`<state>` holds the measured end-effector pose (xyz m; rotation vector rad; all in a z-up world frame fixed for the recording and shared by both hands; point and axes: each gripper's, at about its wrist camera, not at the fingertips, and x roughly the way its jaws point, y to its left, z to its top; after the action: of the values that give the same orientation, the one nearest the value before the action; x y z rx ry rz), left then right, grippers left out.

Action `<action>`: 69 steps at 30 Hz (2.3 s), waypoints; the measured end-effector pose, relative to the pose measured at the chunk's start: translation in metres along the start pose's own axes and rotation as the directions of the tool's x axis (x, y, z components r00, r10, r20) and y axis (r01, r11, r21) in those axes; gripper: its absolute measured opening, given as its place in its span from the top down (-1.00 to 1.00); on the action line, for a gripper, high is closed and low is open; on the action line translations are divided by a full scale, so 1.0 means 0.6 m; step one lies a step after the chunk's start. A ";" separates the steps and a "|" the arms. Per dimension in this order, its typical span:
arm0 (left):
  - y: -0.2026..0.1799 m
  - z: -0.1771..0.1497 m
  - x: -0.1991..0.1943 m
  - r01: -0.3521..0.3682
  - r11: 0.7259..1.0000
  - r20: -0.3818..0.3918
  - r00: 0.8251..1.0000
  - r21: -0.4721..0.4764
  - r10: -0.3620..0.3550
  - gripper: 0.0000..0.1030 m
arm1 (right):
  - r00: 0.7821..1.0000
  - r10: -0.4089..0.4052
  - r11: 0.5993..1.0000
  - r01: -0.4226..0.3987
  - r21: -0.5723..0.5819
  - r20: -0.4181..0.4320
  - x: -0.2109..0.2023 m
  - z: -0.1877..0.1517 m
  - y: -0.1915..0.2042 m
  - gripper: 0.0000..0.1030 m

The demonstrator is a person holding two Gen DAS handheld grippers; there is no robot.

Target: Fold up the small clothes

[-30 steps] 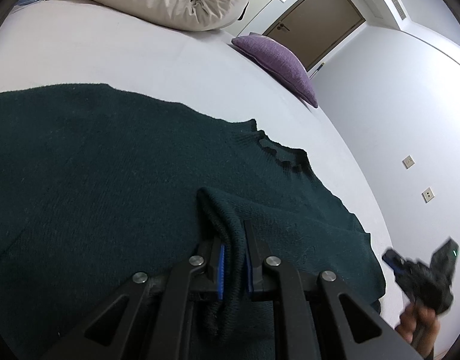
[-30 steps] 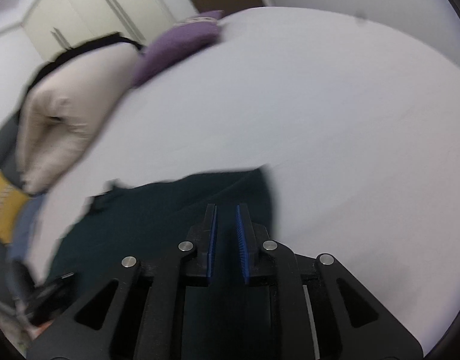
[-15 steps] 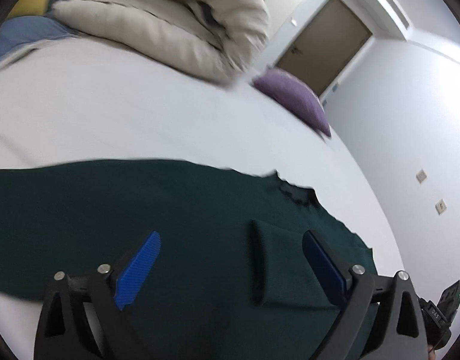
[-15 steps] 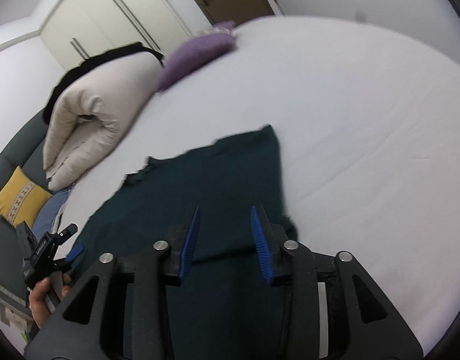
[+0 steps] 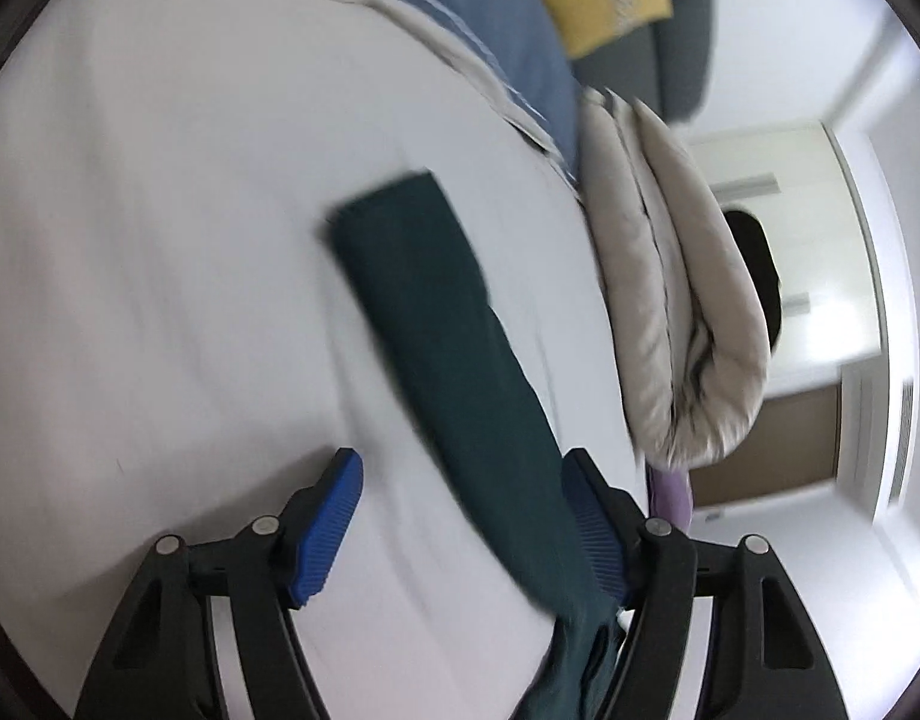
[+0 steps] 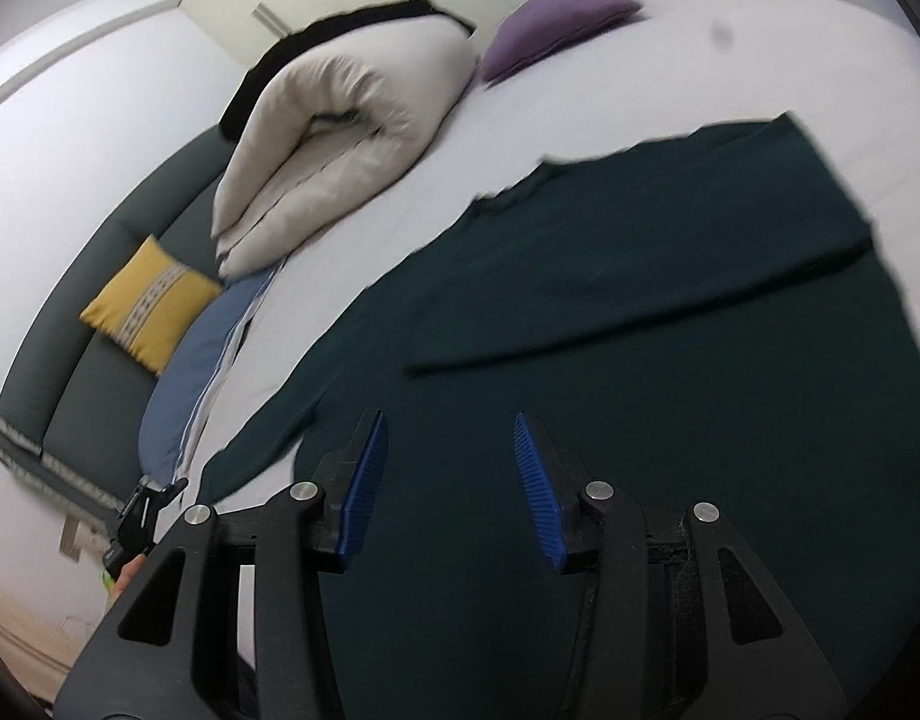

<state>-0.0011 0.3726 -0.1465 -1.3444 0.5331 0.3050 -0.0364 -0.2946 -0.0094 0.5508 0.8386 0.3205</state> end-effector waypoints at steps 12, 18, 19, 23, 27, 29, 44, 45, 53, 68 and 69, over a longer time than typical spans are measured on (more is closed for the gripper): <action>-0.042 0.070 0.082 -0.027 0.999 0.024 0.999 -0.032 0.027 0.85 | 0.999 -0.014 1.000 0.015 -0.016 0.032 -0.026 -0.015 0.016 0.18; -0.263 -0.092 0.096 -0.019 0.864 -0.026 0.999 0.503 0.038 0.84 | 0.998 -0.030 0.998 0.028 0.051 0.051 -0.042 -0.012 -0.046 0.18; -0.302 -0.142 0.103 -0.007 0.800 -0.044 0.998 0.600 0.041 0.83 | 0.998 -0.034 0.998 0.031 0.061 0.053 -0.041 -0.010 -0.054 0.18; -0.382 -0.378 0.131 0.026 0.475 -0.067 0.995 0.880 0.070 0.82 | 0.997 -0.047 0.994 0.040 0.101 0.068 -0.056 -0.012 -0.091 0.17; -0.357 -0.556 0.191 0.060 0.241 -0.106 0.977 0.969 0.185 0.60 | 0.997 -0.059 0.989 0.051 0.142 0.054 -0.064 -0.012 -0.129 0.15; -0.330 -0.603 0.219 0.046 0.180 -0.094 0.959 0.983 0.268 0.37 | 0.997 -0.069 0.986 0.064 0.154 0.029 -0.058 -0.011 -0.144 0.15; -0.282 -0.524 0.091 0.100 0.304 -0.170 0.962 0.948 0.214 -0.92 | 0.975 0.127 0.972 -0.086 0.217 -0.183 0.140 0.028 -0.086 0.00; -0.276 -0.507 0.085 0.106 0.345 -0.186 0.961 0.933 0.207 -0.92 | 0.970 0.119 0.973 -0.072 0.217 -0.210 0.160 0.029 -0.080 0.00; -0.270 -0.390 0.053 0.099 0.521 -0.189 0.974 0.848 0.123 -0.75 | 0.961 -0.039 0.999 0.044 0.013 -0.275 0.253 0.037 0.008 0.64; -0.309 -0.311 0.089 0.016 0.577 -0.088 0.991 0.817 0.099 -0.74 | 0.987 -0.152 0.938 0.127 -0.323 -0.054 0.138 0.180 0.084 0.88; -0.310 -0.309 0.097 0.008 0.578 -0.083 0.991 0.816 0.104 -0.74 | 0.982 -0.176 0.943 0.149 -0.299 -0.066 0.149 0.188 0.055 0.88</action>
<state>0.1064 0.1478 -0.0458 -0.4238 0.7012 -0.0115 0.1057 -0.2629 0.0162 0.1893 0.9000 0.3132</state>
